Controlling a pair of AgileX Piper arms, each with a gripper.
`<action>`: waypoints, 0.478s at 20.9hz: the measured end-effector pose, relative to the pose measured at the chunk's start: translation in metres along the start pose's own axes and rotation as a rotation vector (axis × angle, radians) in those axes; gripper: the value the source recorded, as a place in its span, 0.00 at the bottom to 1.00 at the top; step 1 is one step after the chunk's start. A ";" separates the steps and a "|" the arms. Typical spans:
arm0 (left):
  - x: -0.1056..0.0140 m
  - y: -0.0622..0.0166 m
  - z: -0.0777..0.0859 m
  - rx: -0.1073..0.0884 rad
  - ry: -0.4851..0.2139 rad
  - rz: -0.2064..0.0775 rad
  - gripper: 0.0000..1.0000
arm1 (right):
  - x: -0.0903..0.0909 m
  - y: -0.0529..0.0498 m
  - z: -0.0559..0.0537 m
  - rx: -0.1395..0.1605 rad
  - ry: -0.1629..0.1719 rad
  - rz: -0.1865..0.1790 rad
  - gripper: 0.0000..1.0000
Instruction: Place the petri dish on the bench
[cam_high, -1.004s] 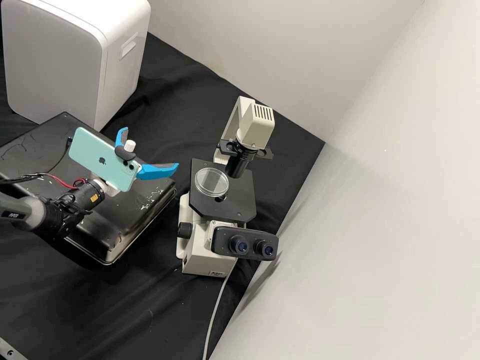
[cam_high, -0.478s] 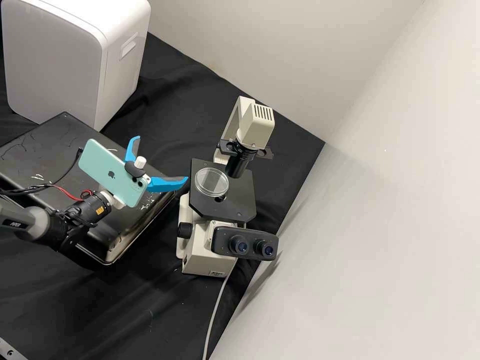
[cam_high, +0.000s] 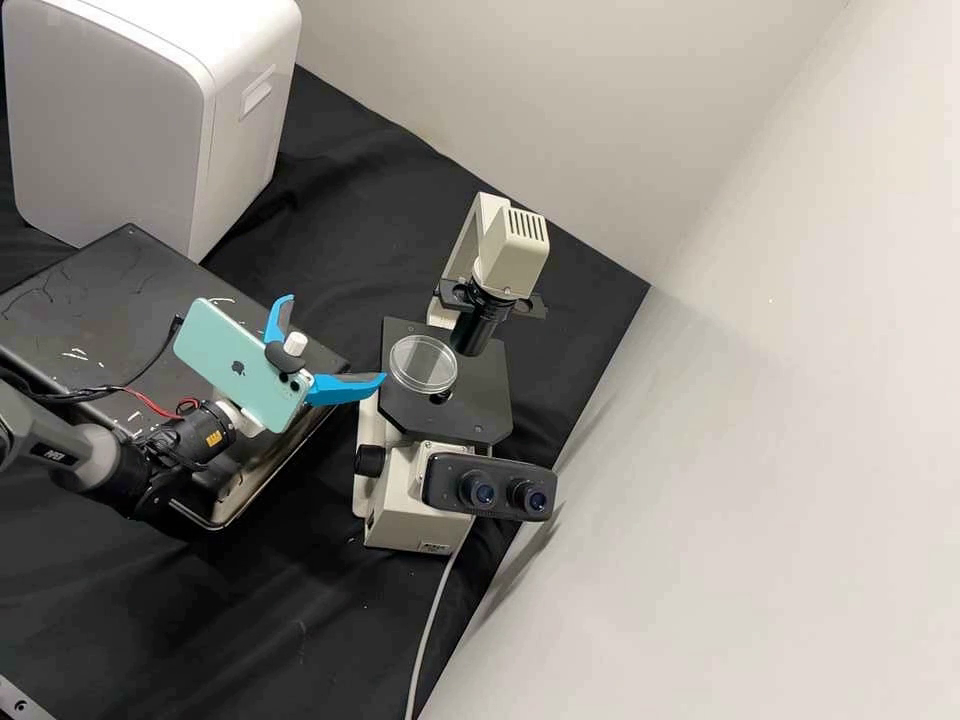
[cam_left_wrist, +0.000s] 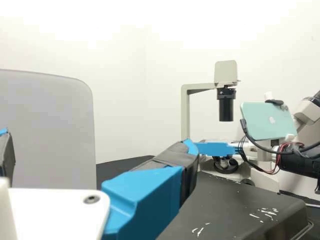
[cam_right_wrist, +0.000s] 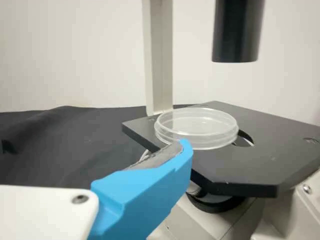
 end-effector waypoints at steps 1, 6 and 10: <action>0.000 0.0000 0.000 0.000 0.000 0.000 1.00 | 0.002 0.002 0.001 -0.004 -0.001 0.005 1.00; 0.000 -0.0004 0.000 0.000 -0.002 -0.002 1.00 | 0.009 0.013 0.011 -0.002 -0.025 0.041 1.00; 0.001 -0.0029 0.001 -0.004 -0.001 -0.016 1.00 | 0.015 0.021 0.018 -0.001 -0.041 0.065 1.00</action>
